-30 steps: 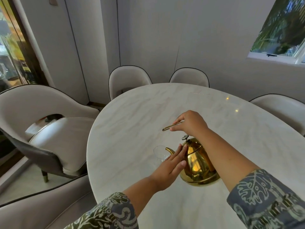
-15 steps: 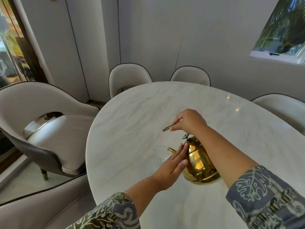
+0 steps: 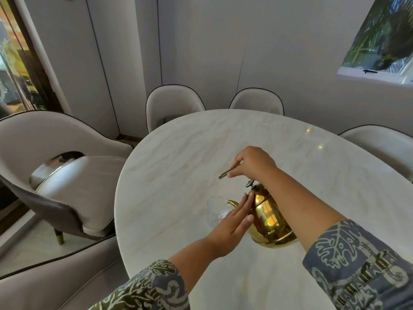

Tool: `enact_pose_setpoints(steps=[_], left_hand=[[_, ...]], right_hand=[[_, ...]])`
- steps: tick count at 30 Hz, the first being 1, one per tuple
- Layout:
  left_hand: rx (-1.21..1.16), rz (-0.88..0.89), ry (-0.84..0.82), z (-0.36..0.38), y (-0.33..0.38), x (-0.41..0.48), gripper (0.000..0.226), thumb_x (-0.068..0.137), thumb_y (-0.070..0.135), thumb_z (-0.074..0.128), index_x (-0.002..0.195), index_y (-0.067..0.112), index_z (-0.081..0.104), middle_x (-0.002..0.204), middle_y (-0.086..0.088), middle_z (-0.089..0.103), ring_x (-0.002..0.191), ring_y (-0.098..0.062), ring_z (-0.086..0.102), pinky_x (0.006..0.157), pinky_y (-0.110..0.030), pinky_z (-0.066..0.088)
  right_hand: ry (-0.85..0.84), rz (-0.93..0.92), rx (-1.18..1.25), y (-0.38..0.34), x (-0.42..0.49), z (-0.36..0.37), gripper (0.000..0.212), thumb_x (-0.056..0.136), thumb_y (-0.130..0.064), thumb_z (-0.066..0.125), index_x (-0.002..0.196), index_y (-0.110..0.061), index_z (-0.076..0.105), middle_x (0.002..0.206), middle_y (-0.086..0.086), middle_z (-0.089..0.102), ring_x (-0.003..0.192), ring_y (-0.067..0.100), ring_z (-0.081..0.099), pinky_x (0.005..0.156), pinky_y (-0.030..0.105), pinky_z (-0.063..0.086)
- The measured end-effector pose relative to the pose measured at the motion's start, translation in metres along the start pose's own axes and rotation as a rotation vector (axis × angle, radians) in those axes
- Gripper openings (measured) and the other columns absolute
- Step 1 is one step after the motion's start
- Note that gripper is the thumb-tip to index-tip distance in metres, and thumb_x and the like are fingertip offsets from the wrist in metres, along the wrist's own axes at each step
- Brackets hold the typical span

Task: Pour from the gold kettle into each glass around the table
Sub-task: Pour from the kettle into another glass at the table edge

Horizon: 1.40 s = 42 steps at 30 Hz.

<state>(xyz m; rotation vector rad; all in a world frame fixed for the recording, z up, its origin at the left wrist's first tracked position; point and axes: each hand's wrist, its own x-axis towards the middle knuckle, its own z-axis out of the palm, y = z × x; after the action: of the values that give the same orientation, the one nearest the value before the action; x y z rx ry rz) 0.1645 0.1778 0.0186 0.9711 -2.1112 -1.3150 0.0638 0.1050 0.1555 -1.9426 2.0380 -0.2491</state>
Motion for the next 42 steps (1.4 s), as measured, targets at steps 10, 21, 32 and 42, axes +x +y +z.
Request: enact_pose_setpoints(steps=[10, 21, 32, 42], left_hand=[[-0.049, 0.019, 0.021, 0.0, 0.003, 0.0, 0.044, 0.095, 0.054, 0.019, 0.131, 0.063, -0.004, 0.157, 0.021, -0.007, 0.145, -0.004, -0.002, 0.119, -0.029, 0.003], [-0.079, 0.014, 0.034, 0.0, 0.005, -0.004, 0.045, 0.098, 0.049, 0.021, 0.136, 0.056, -0.003, 0.158, 0.02, -0.006, 0.145, -0.003, -0.003, 0.118, -0.025, 0.004], [-0.123, 0.013, 0.052, 0.0, 0.007, -0.003, 0.049, 0.098, 0.049, 0.023, 0.14, 0.051, -0.001, 0.156, 0.022, -0.005, 0.144, 0.0, -0.003, 0.118, -0.024, 0.004], [-0.135, 0.001, 0.073, 0.0, 0.007, 0.0, 0.05, 0.097, 0.051, 0.022, 0.141, 0.052, -0.003, 0.158, 0.022, -0.005, 0.143, 0.003, -0.004, 0.112, -0.014, 0.004]], right_hand=[[-0.014, -0.005, -0.017, -0.002, 0.002, -0.001, 0.032, 0.073, -0.036, 0.079, 0.1, -0.019, 0.075, 0.095, 0.003, 0.072, 0.081, 0.018, 0.061, 0.066, 0.026, 0.046], [-0.03, -0.02, -0.034, -0.008, 0.0, -0.001, 0.033, 0.074, -0.036, 0.079, 0.102, -0.019, 0.075, 0.099, 0.003, 0.072, 0.091, 0.021, 0.065, 0.067, 0.026, 0.045], [-0.029, -0.035, -0.059, -0.011, 0.001, -0.002, 0.031, 0.073, -0.036, 0.079, 0.099, -0.019, 0.076, 0.096, 0.002, 0.073, 0.083, 0.019, 0.063, 0.065, 0.025, 0.044], [-0.042, -0.047, -0.101, -0.018, 0.006, -0.003, 0.03, 0.073, -0.036, 0.079, 0.099, -0.019, 0.076, 0.095, 0.002, 0.073, 0.085, 0.02, 0.066, 0.066, 0.025, 0.044]])
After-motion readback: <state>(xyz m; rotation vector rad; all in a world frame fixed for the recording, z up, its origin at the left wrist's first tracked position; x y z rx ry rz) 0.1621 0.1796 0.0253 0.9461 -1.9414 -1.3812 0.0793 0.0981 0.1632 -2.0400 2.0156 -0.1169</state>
